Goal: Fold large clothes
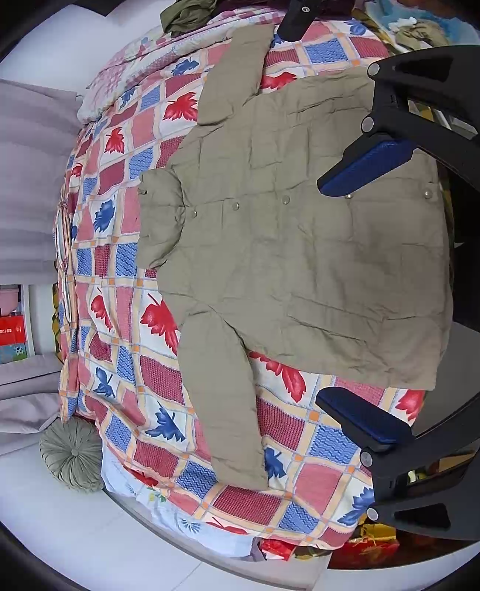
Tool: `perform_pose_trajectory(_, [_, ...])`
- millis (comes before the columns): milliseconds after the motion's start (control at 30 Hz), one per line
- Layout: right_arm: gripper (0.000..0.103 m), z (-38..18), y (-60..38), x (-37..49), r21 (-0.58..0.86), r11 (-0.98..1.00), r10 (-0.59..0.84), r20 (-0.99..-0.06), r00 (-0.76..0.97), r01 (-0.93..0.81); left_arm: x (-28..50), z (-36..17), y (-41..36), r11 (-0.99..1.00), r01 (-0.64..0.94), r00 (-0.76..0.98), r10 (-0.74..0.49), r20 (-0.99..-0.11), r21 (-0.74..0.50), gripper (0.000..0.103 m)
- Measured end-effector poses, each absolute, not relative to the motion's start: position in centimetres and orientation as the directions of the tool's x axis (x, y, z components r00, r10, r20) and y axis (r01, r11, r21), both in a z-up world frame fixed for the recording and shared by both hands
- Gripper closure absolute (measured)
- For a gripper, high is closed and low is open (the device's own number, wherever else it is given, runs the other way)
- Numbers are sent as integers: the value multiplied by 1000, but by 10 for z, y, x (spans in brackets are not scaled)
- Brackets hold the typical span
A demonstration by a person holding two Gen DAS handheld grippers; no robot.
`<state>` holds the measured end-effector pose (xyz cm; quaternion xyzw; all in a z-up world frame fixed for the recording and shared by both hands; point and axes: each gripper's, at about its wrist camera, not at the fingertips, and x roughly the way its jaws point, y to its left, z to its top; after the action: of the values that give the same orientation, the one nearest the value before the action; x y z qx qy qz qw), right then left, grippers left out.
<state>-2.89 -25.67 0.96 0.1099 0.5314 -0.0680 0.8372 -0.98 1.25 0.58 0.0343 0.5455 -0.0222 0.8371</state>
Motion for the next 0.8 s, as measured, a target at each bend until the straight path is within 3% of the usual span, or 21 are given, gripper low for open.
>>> perform_pose_trajectory(800, [0, 10, -257, -29, 109, 967, -1, -903, 430, 230, -9, 7, 13, 997, 75, 403, 0, -915, 33, 0])
